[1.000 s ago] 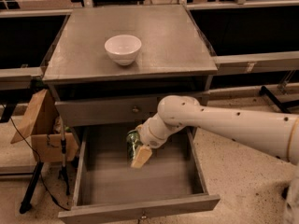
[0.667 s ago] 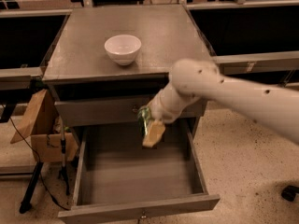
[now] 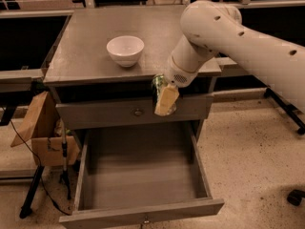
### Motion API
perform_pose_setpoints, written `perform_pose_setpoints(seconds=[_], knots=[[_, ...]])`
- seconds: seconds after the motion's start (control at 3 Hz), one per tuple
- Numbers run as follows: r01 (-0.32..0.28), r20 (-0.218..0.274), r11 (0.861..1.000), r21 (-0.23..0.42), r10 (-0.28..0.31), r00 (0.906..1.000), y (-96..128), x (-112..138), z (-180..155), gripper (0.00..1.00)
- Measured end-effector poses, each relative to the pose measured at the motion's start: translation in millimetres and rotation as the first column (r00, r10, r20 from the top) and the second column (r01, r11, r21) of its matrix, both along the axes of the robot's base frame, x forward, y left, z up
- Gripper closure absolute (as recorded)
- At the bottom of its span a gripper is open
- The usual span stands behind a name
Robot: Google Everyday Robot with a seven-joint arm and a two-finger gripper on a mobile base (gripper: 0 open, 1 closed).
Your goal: Pick green can from middle drawer and place on counter
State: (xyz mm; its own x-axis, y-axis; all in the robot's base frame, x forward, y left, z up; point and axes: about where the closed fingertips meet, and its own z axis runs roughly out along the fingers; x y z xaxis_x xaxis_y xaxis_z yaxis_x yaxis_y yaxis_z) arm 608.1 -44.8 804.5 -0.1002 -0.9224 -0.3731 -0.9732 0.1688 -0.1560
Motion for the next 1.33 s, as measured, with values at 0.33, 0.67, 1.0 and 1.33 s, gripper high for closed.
perform_pose_setpoints(seconds=[0.33, 0.67, 1.0, 1.33], knots=[[0.052, 0.005, 0.999, 0.012, -0.052, 0.9986, -9, 19, 18, 1.00], [0.151, 0.004, 0.985, 0.077, -0.152, 0.9884, -28, 33, 16, 1.00], [0.269, 0.037, 0.946, 0.180, -0.280, 0.9594, -58, 47, 16, 1.00], [0.271, 0.040, 0.945, 0.180, -0.283, 0.9584, -59, 48, 19, 1.00]])
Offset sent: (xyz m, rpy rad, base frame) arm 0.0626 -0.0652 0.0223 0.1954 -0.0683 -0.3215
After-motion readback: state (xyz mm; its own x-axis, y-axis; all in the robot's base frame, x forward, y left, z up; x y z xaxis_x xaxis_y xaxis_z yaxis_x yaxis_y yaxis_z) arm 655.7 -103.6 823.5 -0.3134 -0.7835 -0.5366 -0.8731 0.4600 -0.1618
